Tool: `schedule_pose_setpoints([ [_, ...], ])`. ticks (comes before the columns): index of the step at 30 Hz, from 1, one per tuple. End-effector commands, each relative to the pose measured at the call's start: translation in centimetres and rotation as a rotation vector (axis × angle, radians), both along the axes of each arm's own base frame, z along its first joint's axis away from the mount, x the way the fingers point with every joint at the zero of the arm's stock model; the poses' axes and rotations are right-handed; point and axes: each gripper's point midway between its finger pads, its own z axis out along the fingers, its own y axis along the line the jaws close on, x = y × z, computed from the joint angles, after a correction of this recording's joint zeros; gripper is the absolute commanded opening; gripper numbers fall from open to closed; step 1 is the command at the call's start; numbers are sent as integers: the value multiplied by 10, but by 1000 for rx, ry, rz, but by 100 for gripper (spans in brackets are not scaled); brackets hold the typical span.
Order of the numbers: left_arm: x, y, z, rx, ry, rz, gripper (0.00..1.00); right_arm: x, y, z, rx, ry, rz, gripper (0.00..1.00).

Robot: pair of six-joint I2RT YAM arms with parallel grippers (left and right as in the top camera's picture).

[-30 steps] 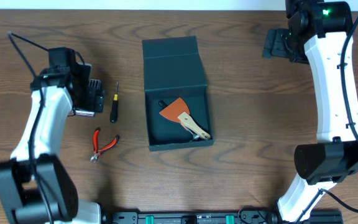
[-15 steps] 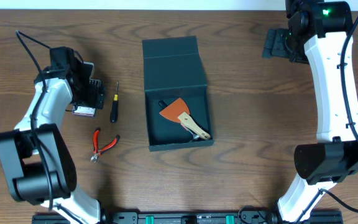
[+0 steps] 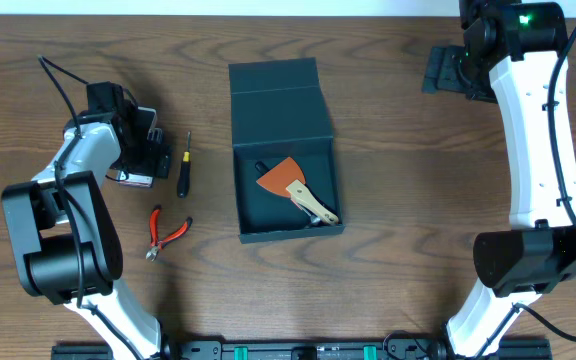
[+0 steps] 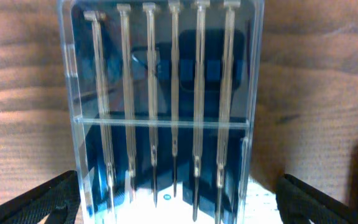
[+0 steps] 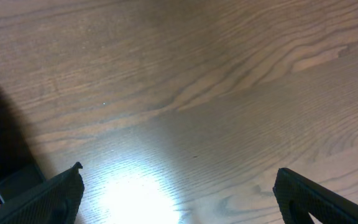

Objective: Pack container
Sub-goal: 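Reach the left gripper to the screwdriver case and grasp it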

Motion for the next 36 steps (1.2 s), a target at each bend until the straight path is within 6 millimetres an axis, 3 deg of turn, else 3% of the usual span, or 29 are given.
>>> schedule_pose_setpoints([
  [1,3,2,-10,1,15,-10,98,1,-5,6,-7,-20,-23,99],
  [8,1,1,-12,0,23,-10,100,1,-5,6,-7,-20,-23,99],
  [12,-1,1,-12,-2,31,-10,83,1,-5,6,-7,-21,-23,99],
  [14,-2,1,-12,-3,35,-9,80,1,-5,6,-7,-20,-23,99],
  [24,-3,1,-11,-4,40,-9,80,1,-5,6,-7,-20,-23,99],
  [28,4,2,-1,2,10,-9,58,1,-5,6,-7,-20,-23,99],
  [36,25,6,33,15,-59,-9,59,1,-5,6,-7,-20,-23,99],
])
